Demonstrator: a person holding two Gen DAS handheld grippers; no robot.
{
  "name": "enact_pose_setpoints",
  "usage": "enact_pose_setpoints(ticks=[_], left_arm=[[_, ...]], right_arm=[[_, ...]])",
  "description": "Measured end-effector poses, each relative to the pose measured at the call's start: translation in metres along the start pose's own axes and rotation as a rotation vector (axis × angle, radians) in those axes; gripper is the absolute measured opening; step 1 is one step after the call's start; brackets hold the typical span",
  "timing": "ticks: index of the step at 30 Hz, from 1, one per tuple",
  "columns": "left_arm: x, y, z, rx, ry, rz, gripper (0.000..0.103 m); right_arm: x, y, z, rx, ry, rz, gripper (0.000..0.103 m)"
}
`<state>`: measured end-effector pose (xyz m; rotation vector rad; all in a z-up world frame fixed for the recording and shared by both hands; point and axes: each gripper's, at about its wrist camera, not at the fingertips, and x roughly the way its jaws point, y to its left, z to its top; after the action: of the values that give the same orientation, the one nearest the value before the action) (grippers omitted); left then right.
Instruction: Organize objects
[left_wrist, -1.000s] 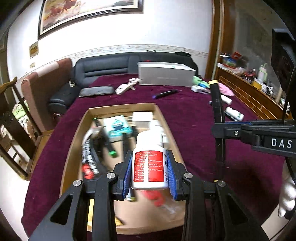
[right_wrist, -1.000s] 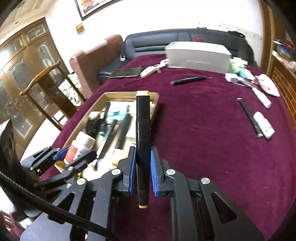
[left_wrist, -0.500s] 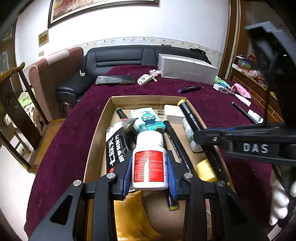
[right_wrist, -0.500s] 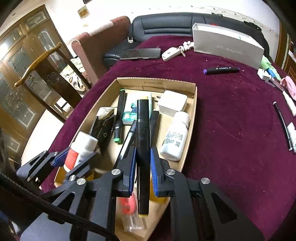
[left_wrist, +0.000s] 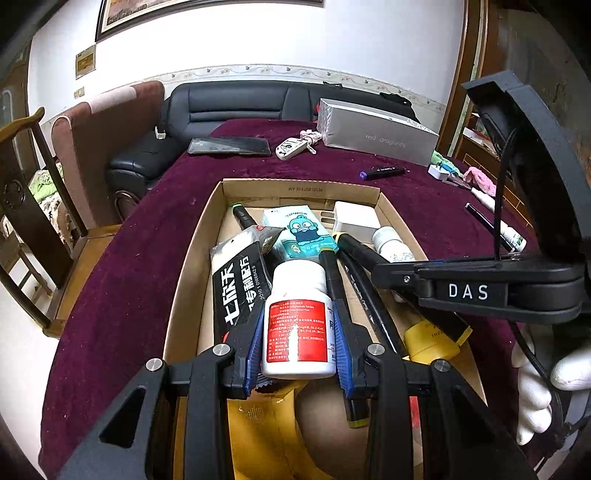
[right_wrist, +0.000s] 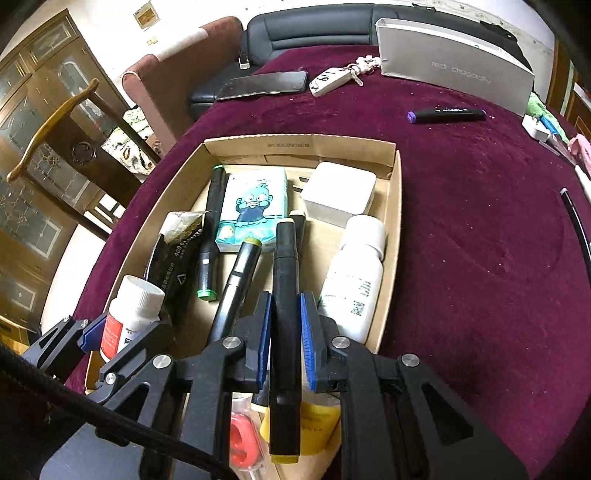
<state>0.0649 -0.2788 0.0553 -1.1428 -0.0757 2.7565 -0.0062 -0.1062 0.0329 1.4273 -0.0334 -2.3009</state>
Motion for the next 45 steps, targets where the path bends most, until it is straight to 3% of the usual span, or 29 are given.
enact_pose_setpoints(ticks=[12,14,19,22,28,32,39,45], left_arm=[[-0.002,0.003,0.002,-0.036,-0.002,0.002,0.032],[-0.005,0.005,0.002,-0.044,-0.006,0.002,0.038],[-0.016,0.004,0.004,-0.042,-0.024,0.002,0.04],[-0.021,0.002,0.004,-0.039,-0.035,0.011,0.051],[-0.026,0.002,0.004,-0.047,-0.026,-0.003,0.053],[-0.033,0.017,0.004,-0.117,-0.022,-0.036,0.053],[-0.057,0.042,0.008,-0.273,-0.058,-0.081,0.06],[-0.056,-0.015,0.021,-0.182,-0.041,-0.189,0.061]], right_arm=[[0.006,0.001,-0.005,0.017,0.018,0.036,0.013],[0.007,0.003,-0.007,0.021,0.025,0.052,0.014],[0.009,0.007,-0.008,0.025,0.028,0.071,0.015],[0.008,0.008,-0.009,0.029,0.03,0.084,0.016],[0.005,0.008,-0.013,0.027,0.029,0.09,0.02],[-0.008,-0.001,-0.018,0.032,0.014,0.115,0.023],[-0.071,-0.061,-0.036,0.076,-0.11,0.088,0.041],[-0.128,-0.159,-0.06,0.203,-0.204,-0.051,0.046]])
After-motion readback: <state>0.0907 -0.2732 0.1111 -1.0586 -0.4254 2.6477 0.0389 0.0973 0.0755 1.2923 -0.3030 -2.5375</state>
